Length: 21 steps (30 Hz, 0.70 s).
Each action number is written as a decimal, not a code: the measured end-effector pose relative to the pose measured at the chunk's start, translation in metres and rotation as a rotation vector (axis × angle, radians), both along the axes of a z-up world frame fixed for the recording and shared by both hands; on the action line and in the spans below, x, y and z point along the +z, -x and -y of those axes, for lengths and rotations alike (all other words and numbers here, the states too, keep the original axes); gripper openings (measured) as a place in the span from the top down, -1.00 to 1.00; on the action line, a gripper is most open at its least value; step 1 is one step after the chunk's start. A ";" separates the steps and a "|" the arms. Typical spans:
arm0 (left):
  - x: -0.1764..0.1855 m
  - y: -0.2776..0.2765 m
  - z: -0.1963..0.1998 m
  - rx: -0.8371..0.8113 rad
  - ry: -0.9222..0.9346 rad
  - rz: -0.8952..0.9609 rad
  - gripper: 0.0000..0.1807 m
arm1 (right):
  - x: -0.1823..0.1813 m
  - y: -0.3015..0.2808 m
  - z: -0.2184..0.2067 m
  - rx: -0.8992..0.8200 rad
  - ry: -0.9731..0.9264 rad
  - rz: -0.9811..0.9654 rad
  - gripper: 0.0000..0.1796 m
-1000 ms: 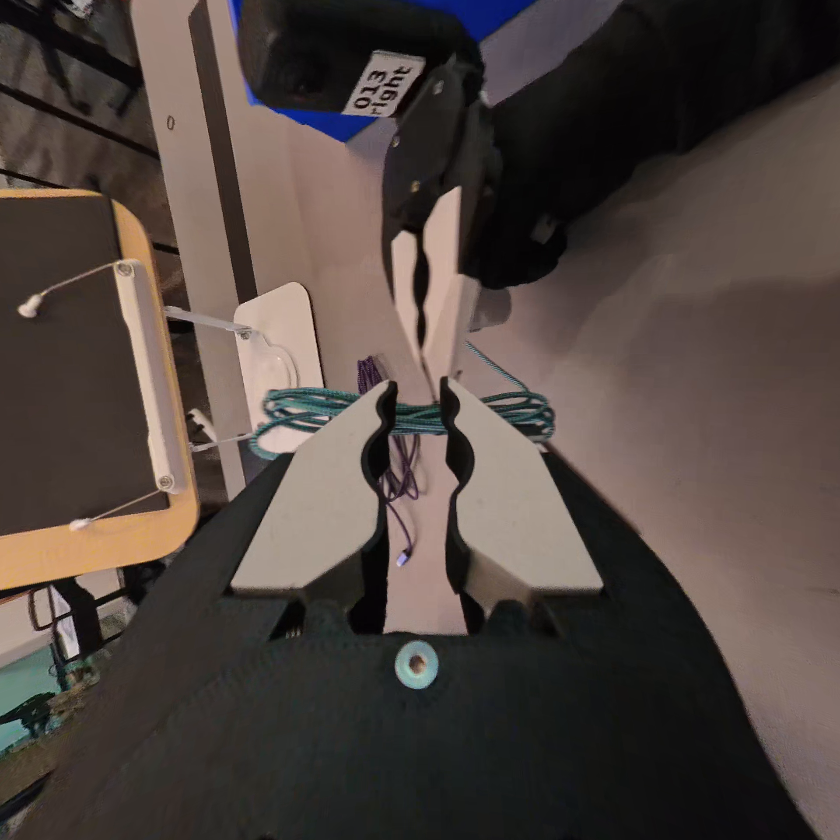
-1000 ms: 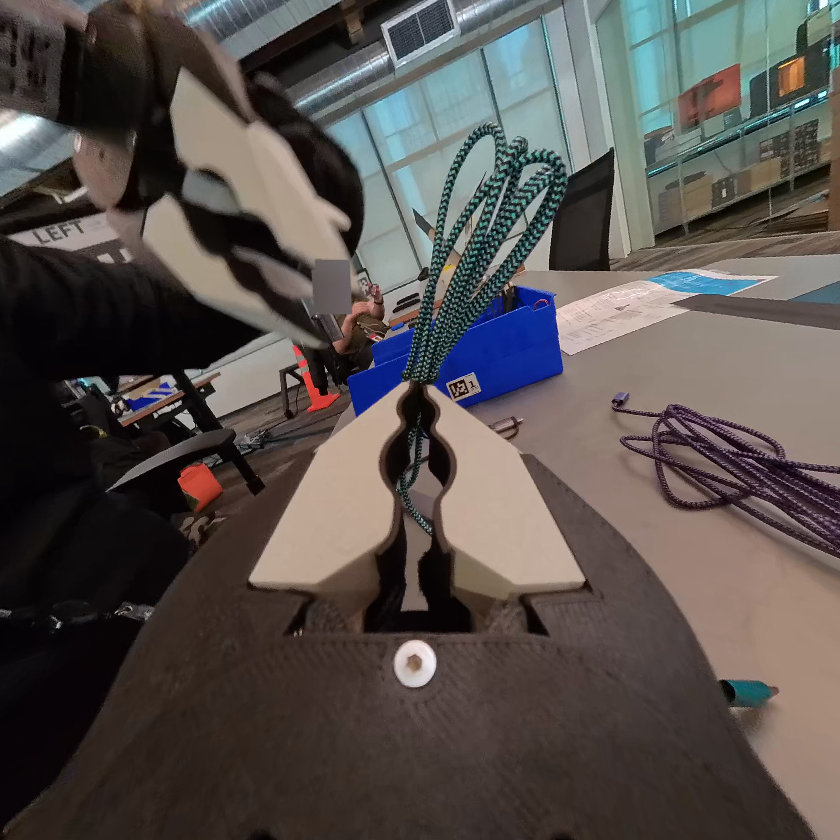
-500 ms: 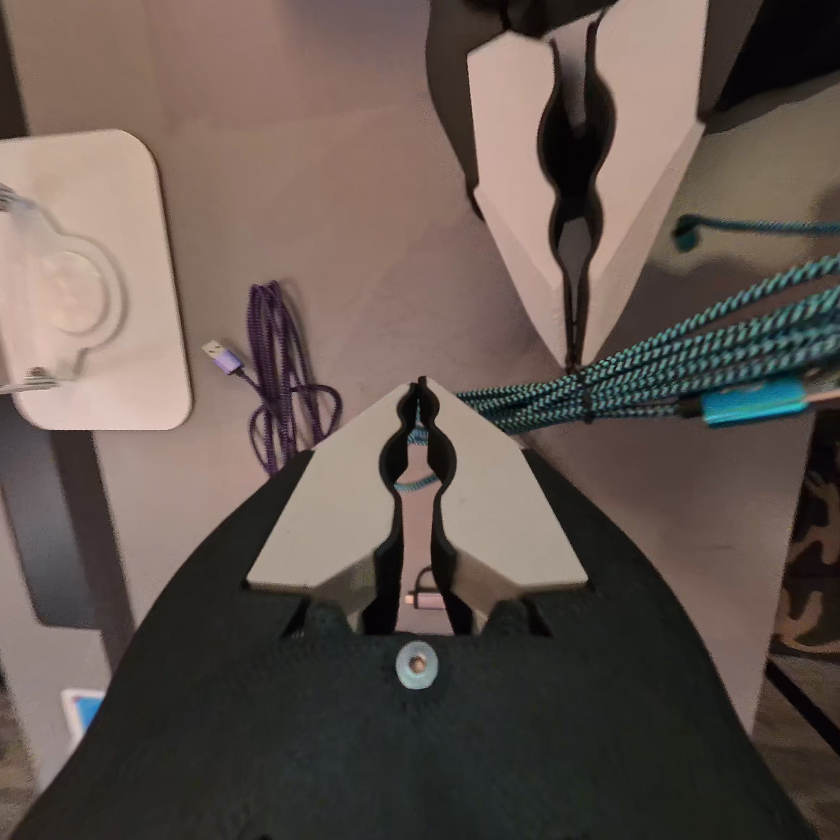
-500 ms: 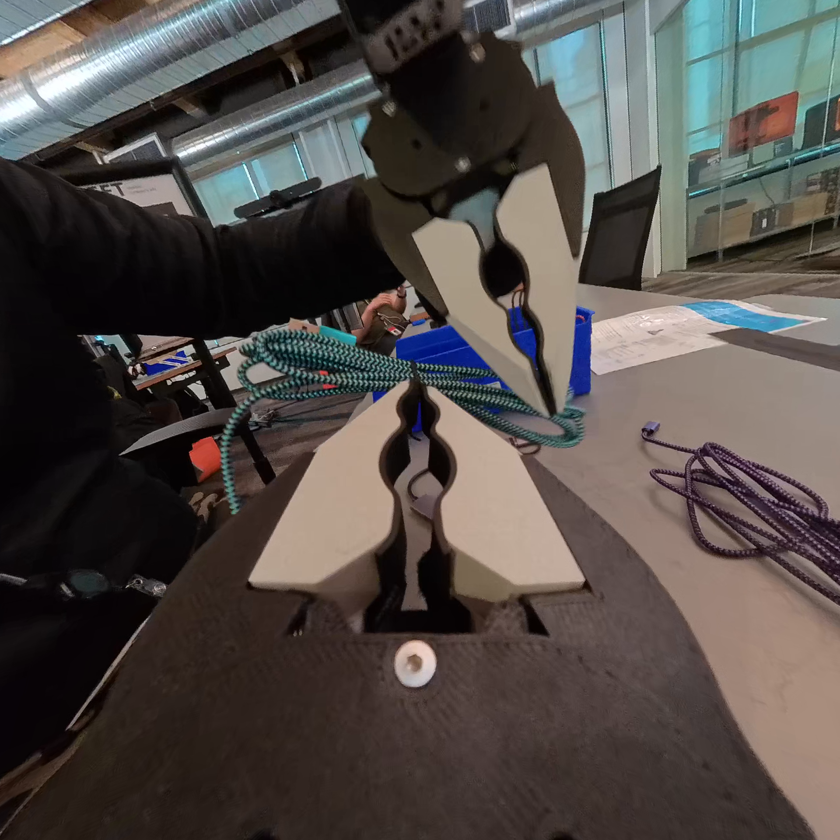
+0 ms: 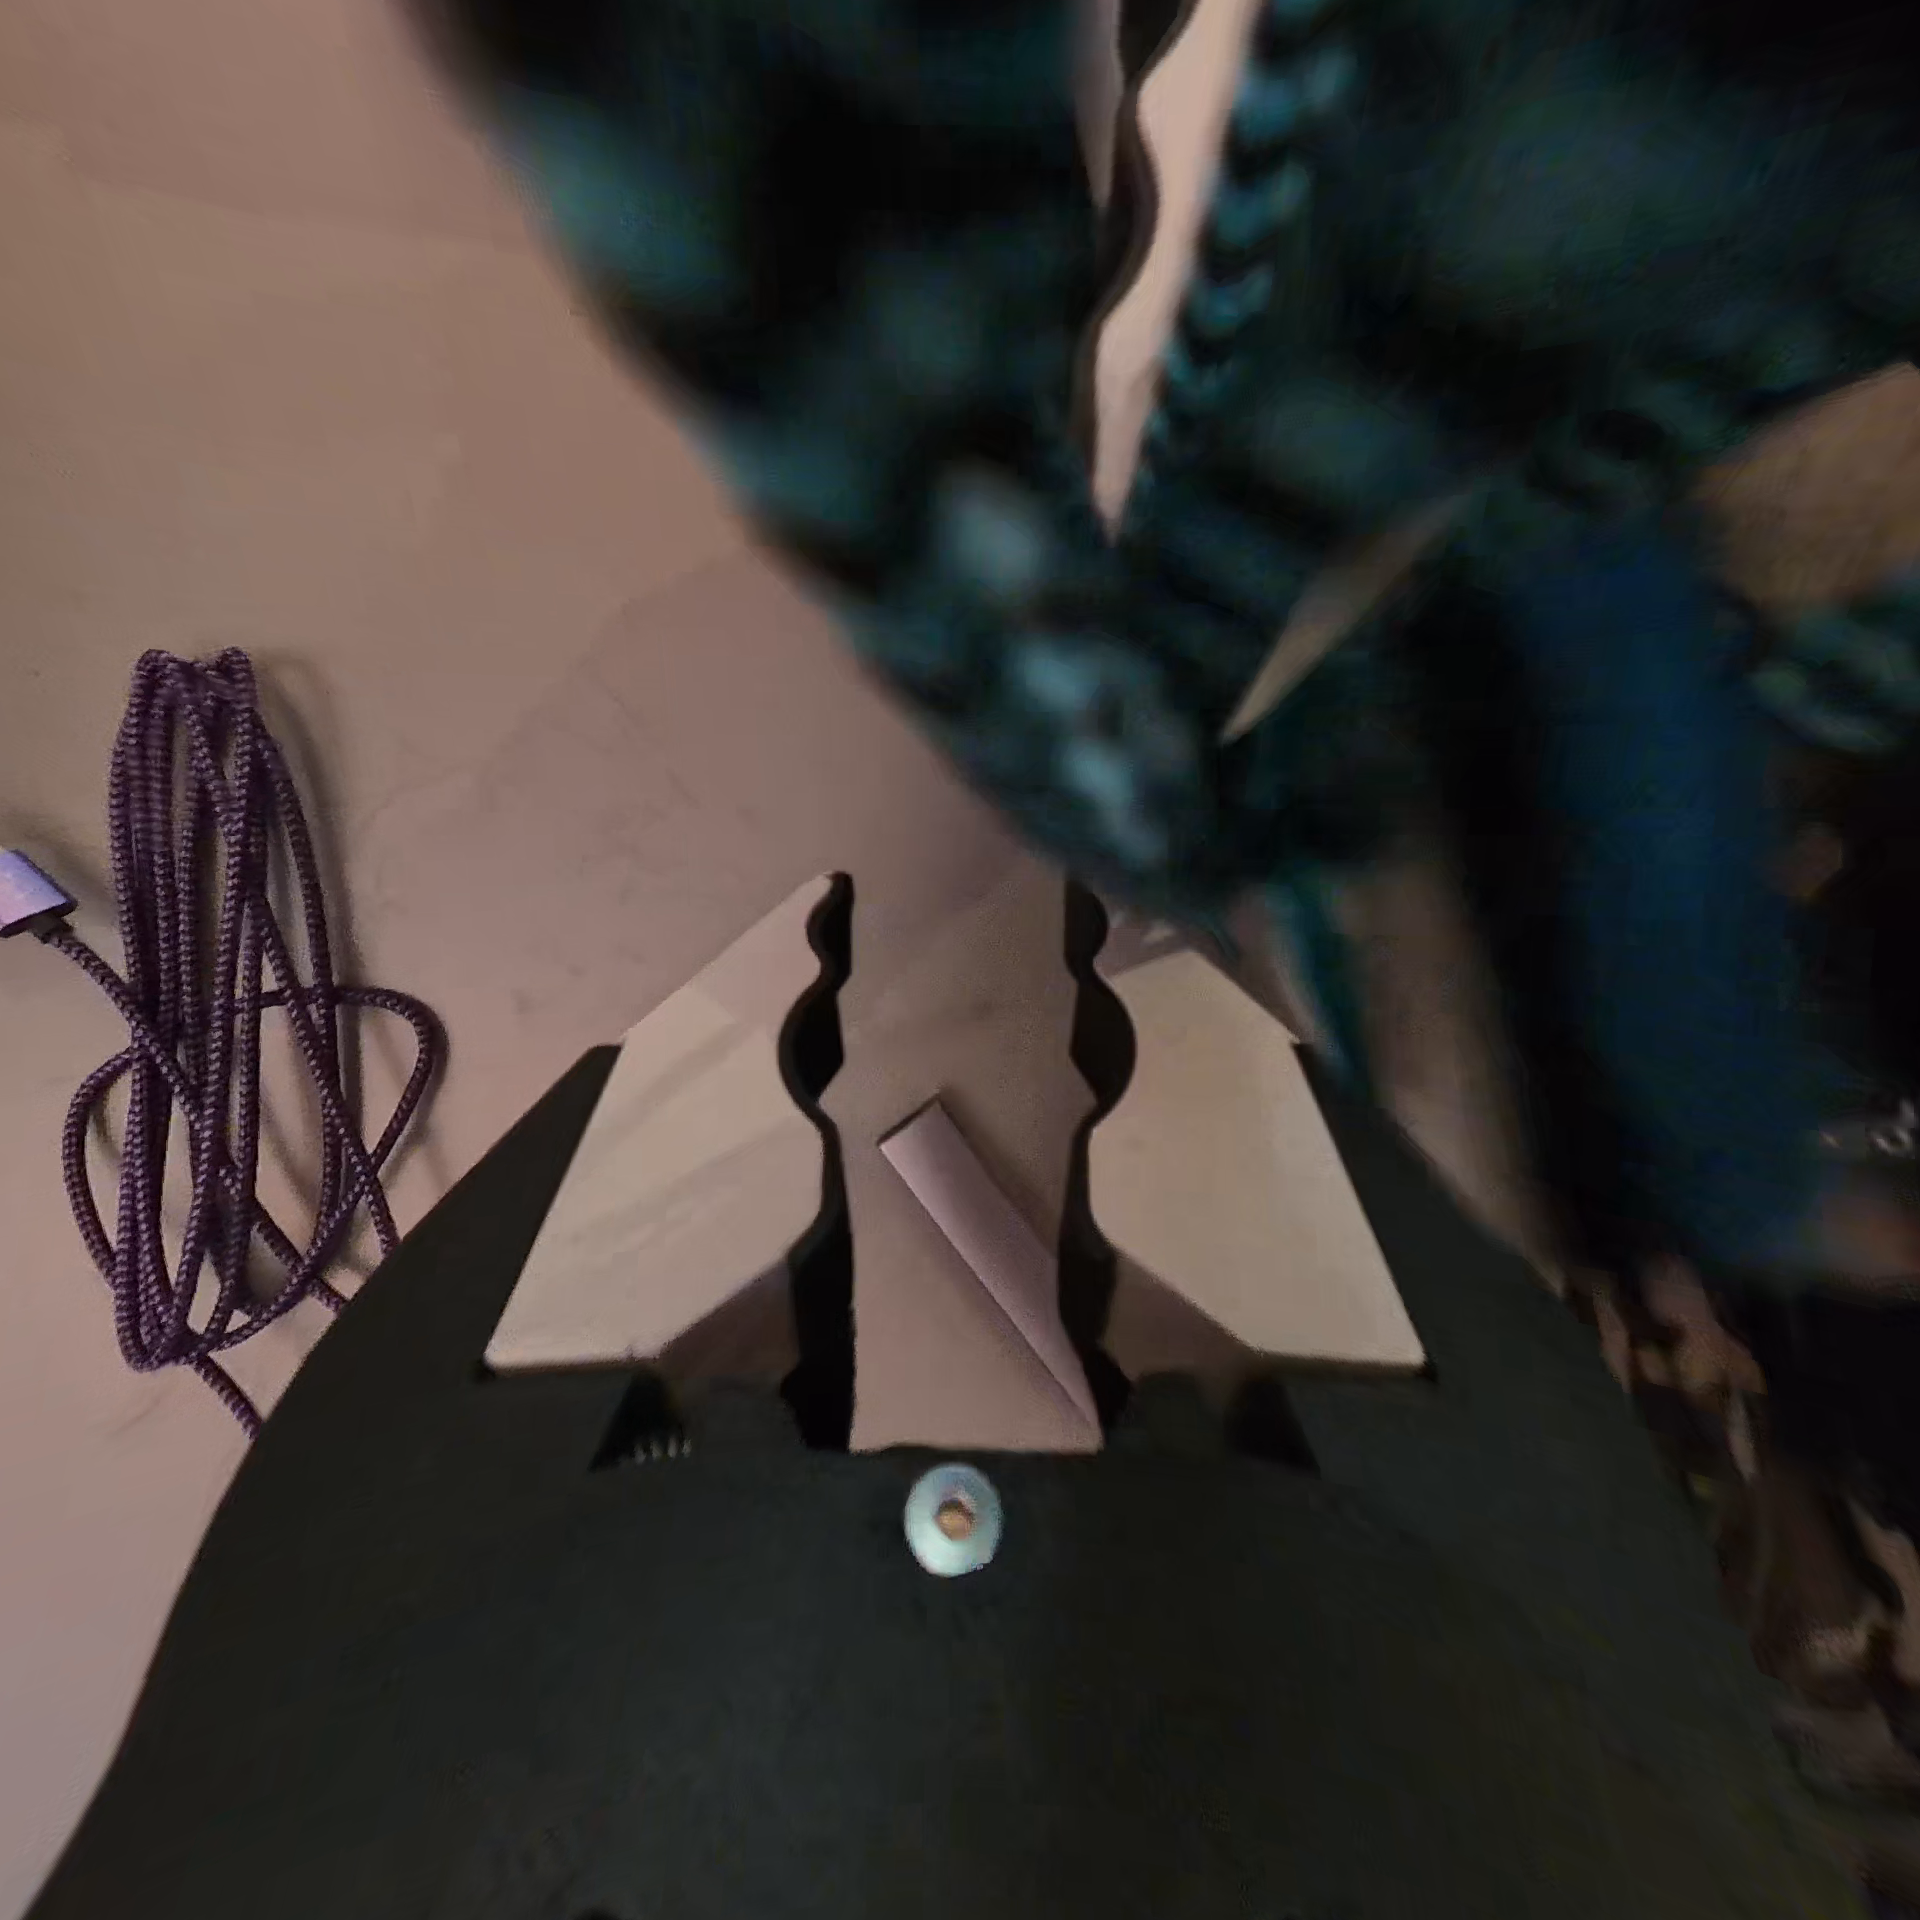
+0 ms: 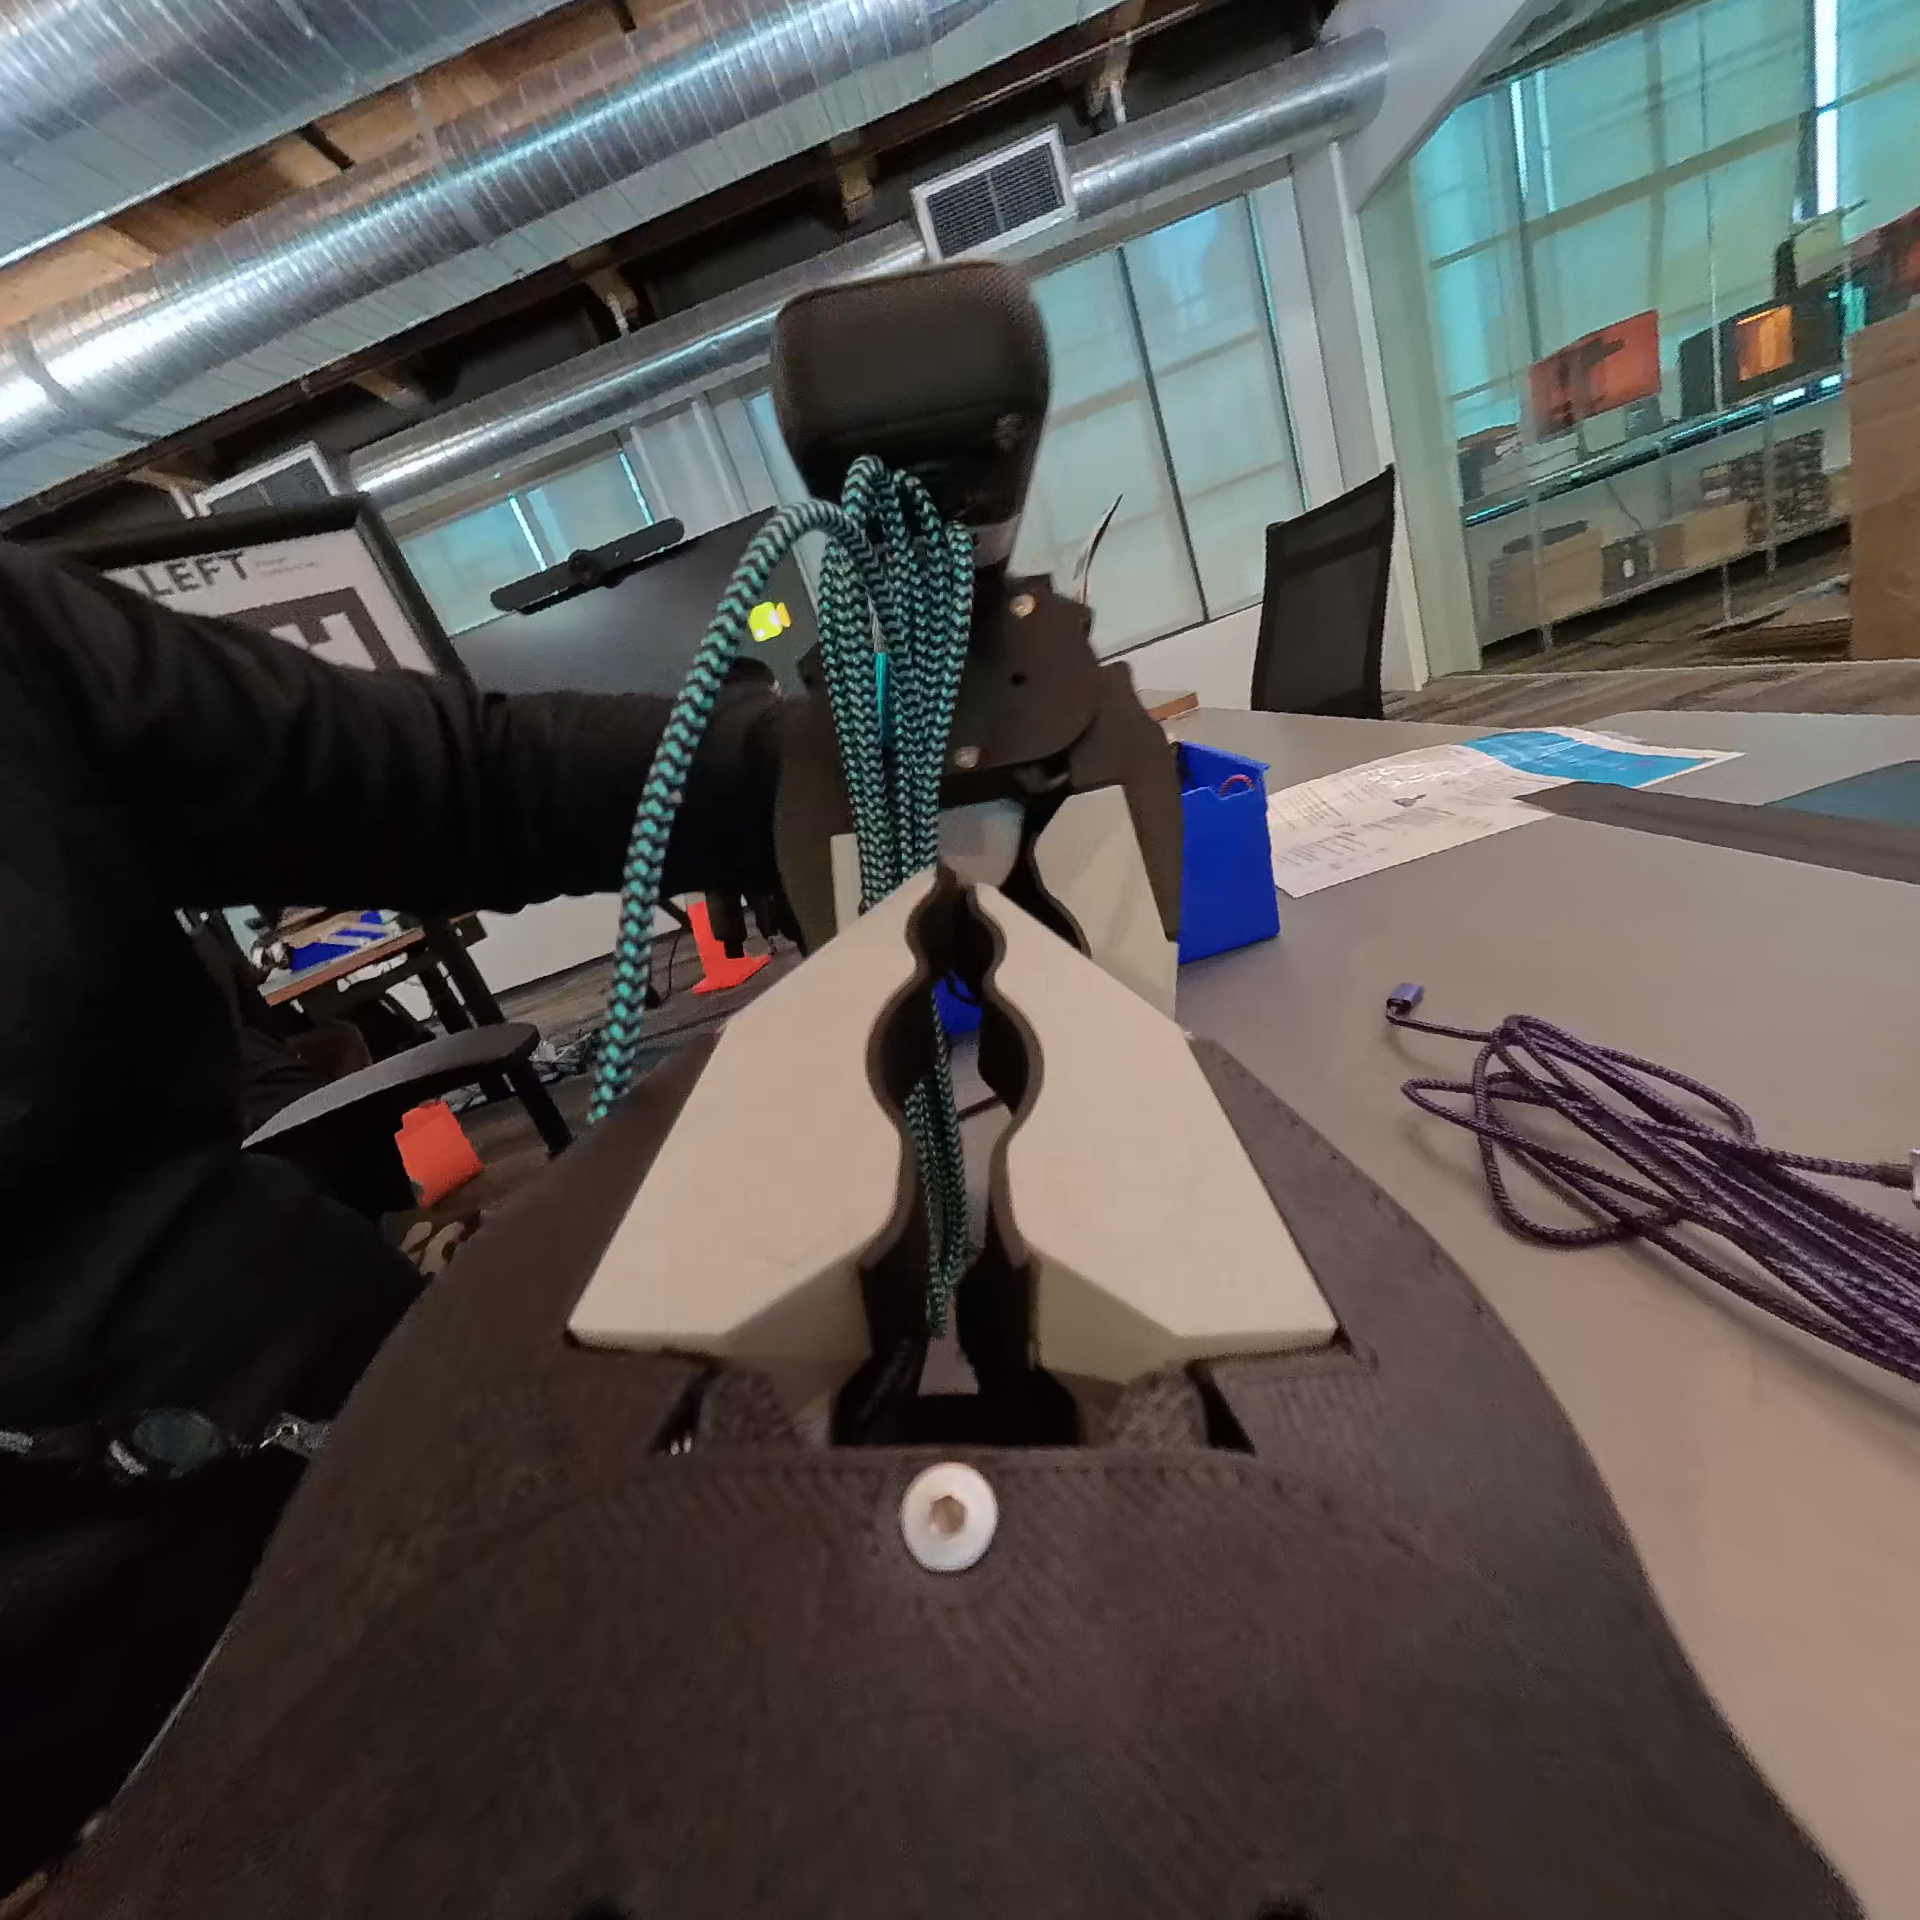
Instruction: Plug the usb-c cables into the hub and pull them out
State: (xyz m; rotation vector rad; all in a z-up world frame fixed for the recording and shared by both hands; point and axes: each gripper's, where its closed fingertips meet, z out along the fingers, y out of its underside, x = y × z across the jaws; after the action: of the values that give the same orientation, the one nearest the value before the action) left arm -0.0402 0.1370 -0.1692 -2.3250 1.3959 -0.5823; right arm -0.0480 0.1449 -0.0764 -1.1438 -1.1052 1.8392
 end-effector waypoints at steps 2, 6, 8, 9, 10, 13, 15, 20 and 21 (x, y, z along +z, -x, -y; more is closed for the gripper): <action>0.003 0.000 -0.008 0.061 -0.071 0.023 0.42 | -0.001 -0.001 -0.005 -0.023 0.012 0.005 1.00; 0.012 -0.006 -0.012 0.137 -0.149 0.092 0.36 | -0.005 0.003 -0.007 -0.033 0.022 0.030 1.00; 0.013 -0.011 -0.011 0.154 -0.174 0.108 0.38 | -0.007 0.003 -0.008 -0.041 0.026 0.036 1.00; 0.015 -0.014 -0.009 0.152 -0.179 0.126 0.44 | -0.008 0.004 -0.009 -0.049 0.028 0.040 1.00; 0.017 -0.017 -0.007 0.150 -0.176 0.150 0.49 | -0.010 0.004 -0.012 -0.063 0.033 0.054 1.00; 0.021 -0.029 0.002 0.148 -0.140 0.235 0.81 | -0.013 0.004 -0.020 -0.097 0.053 0.070 1.00; 0.030 -0.042 0.009 0.140 -0.099 0.353 0.96 | -0.015 0.004 -0.023 -0.120 0.040 0.083 1.00; 0.059 -0.063 0.021 0.128 0.018 0.637 0.72 | -0.017 0.004 -0.027 -0.154 0.030 0.096 1.00; 0.062 -0.063 0.020 0.137 0.024 0.669 0.73 | -0.016 0.003 -0.027 -0.158 0.029 0.093 1.00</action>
State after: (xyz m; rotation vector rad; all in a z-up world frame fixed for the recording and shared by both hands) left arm 0.0231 0.1166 -0.1070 -1.9378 0.9075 -1.1934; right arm -0.0510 0.1724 -0.0922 -1.3064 -1.0117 1.6994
